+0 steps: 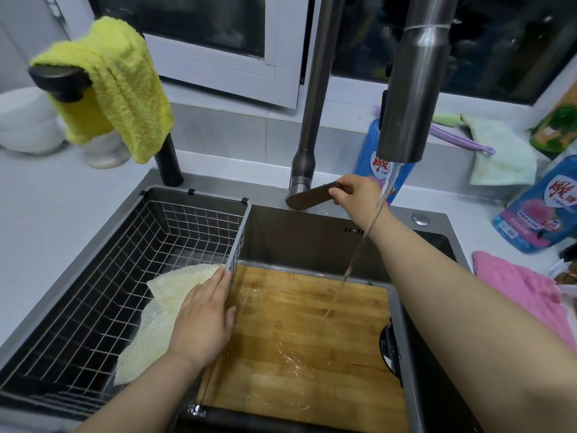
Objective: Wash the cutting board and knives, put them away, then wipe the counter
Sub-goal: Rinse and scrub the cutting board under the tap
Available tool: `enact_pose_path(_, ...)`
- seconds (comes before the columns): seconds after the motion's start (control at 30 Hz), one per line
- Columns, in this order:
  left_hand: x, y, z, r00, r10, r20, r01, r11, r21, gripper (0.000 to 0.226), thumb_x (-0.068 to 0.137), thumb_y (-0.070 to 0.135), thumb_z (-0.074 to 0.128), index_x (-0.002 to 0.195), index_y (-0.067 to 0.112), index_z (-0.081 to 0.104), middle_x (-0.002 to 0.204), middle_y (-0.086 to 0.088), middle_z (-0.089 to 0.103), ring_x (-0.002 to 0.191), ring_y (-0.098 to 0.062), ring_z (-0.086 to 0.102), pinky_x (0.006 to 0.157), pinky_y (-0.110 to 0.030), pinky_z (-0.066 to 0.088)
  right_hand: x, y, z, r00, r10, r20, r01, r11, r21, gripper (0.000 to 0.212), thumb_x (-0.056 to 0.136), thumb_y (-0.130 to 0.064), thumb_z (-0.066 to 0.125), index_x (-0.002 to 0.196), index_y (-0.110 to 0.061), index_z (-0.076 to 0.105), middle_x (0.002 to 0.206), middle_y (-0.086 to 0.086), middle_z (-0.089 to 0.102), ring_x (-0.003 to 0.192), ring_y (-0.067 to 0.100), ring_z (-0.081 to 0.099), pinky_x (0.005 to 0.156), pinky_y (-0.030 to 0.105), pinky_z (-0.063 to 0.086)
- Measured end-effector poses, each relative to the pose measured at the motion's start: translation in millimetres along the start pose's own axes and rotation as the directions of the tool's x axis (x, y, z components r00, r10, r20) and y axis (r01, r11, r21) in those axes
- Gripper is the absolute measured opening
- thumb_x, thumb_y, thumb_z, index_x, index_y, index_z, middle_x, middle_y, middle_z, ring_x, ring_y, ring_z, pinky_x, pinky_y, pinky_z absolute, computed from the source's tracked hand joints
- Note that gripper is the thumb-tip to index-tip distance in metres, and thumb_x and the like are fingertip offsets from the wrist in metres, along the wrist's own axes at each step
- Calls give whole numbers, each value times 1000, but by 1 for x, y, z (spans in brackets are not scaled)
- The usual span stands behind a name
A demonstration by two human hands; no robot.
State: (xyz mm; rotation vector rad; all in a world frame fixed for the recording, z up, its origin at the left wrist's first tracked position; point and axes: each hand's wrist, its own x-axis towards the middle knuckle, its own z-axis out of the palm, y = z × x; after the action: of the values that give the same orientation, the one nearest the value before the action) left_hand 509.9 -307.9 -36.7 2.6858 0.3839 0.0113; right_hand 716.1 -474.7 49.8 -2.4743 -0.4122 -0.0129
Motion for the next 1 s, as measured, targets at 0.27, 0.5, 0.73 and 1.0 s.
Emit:
enact_pose_path(0.27, 0, 1, -1, 1000, -1, 3, 1, 1000, -4, 60, 95, 24, 41, 146, 15, 11, 155, 1, 9, 142, -14, 15, 115, -26, 6, -10, 8, -8, 997, 72, -16, -69, 986, 152, 23, 92, -14, 51, 106, -1, 62, 106, 19, 65, 99, 31, 61, 83, 33, 49)
enact_pose_path(0.5, -1, 2, -2, 1000, 0, 16, 0, 1000, 7, 61, 94, 25, 42, 146, 15, 11, 155, 1, 10, 142, -14, 15, 115, -25, 7, -42, 31, -7, 988, 147, 39, -152, 969, 196, 25, 92, -17, 51, 113, -7, 61, 105, 6, 58, 102, 16, 52, 84, 23, 39)
enact_pose_path(0.73, -1, 3, -1, 999, 0, 36, -3, 997, 74, 67, 89, 25, 53, 144, 10, 18, 153, -7, 18, 141, -21, 20, 115, -31, 12, -113, 109, 35, 848, 415, 331, -440, 898, 1, 29, 94, -13, 49, 120, -8, 58, 124, 8, 60, 116, 21, 54, 94, 26, 40)
enact_pose_path(1.0, 4, 19, 6, 996, -77, 47, 70, 989, 128, 70, 87, 27, 57, 144, 8, 20, 153, -12, 15, 138, -27, 25, 113, -36, 21, -145, 194, 67, 589, 748, 306, -763, 639, -95, 19, 94, -14, 44, 105, -7, 58, 113, 17, 61, 107, 30, 57, 84, 32, 42)
